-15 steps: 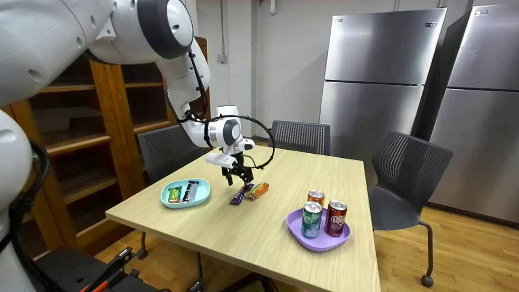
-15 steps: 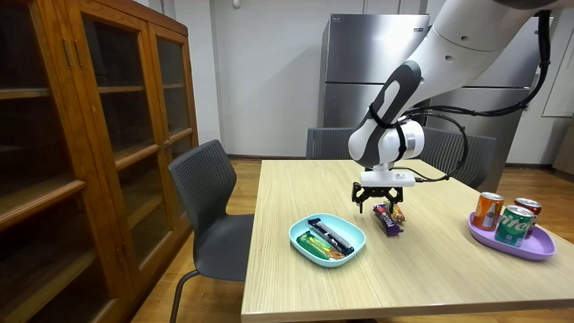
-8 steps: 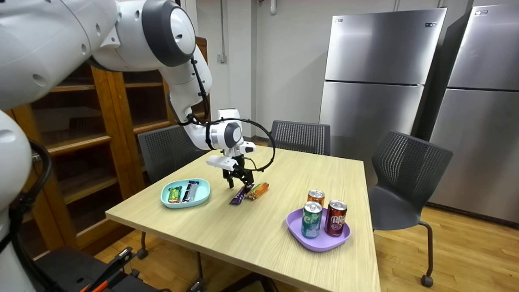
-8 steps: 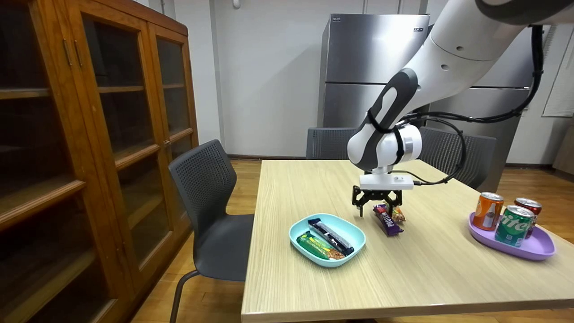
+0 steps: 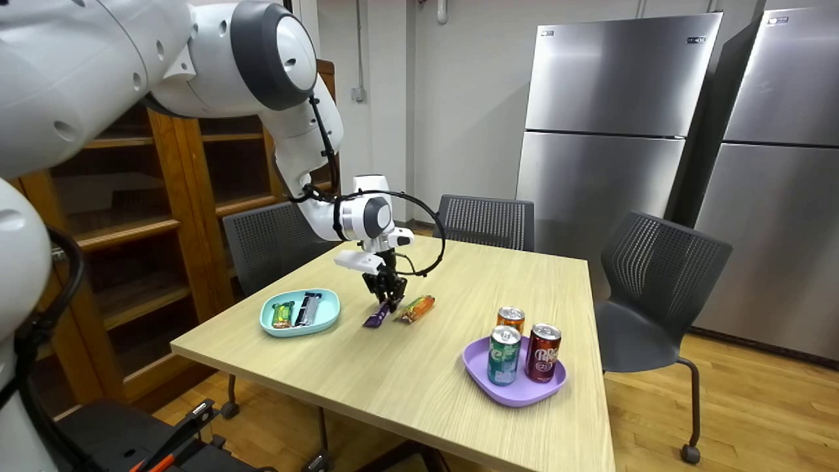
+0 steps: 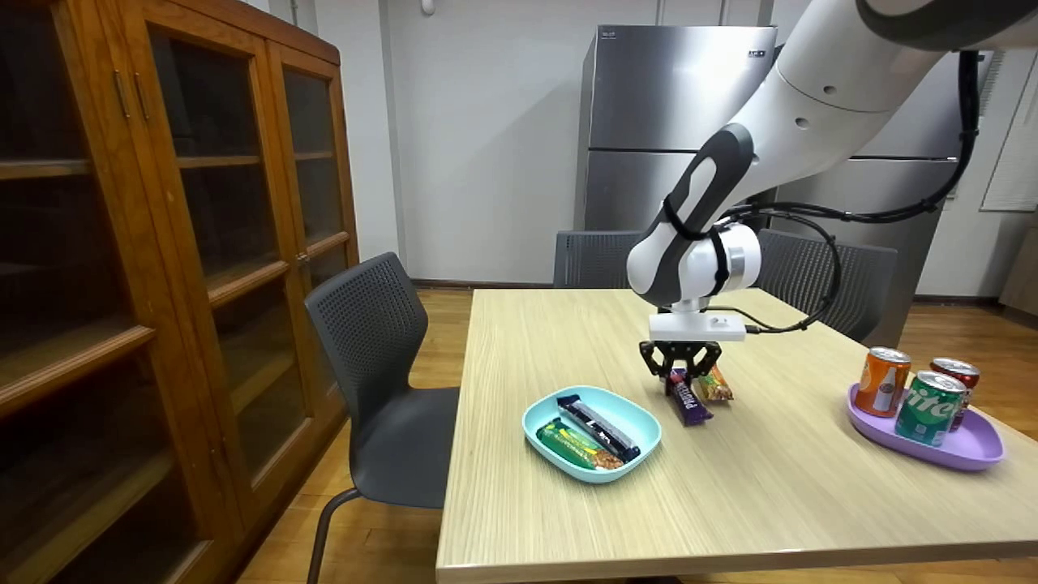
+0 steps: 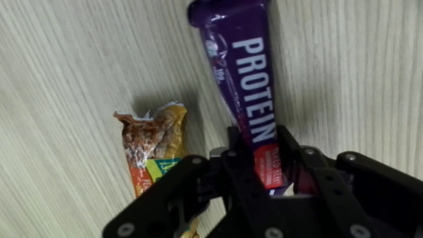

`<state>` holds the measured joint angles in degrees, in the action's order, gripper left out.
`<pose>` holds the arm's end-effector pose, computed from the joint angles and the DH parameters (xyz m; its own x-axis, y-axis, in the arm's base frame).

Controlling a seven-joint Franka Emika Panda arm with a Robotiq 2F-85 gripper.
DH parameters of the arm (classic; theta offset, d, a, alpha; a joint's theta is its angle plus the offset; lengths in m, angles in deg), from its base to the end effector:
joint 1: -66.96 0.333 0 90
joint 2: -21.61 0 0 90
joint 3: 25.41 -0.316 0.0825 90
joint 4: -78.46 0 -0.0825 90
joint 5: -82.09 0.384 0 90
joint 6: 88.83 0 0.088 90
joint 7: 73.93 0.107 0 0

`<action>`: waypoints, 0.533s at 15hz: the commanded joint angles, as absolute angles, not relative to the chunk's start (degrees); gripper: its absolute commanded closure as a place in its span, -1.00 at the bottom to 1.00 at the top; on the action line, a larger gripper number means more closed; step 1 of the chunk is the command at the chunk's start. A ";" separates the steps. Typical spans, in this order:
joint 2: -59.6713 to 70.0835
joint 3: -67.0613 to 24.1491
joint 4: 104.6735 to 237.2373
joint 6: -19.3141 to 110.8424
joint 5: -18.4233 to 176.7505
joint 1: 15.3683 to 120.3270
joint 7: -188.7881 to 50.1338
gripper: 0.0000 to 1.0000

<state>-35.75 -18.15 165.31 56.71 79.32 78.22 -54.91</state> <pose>0.6914 0.0611 0.0698 0.9853 -0.1582 0.0646 -0.1650 -0.9790 0.1200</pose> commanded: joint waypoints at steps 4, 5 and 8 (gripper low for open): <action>-33.86 -19.23 165.50 55.67 79.72 78.07 -55.21 0.92; -33.41 -19.34 165.86 55.78 79.59 78.19 -55.38 0.92; -31.27 -19.40 167.62 56.15 78.92 79.05 -55.69 0.92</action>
<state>-34.84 -18.93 165.04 56.79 79.32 78.48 -55.01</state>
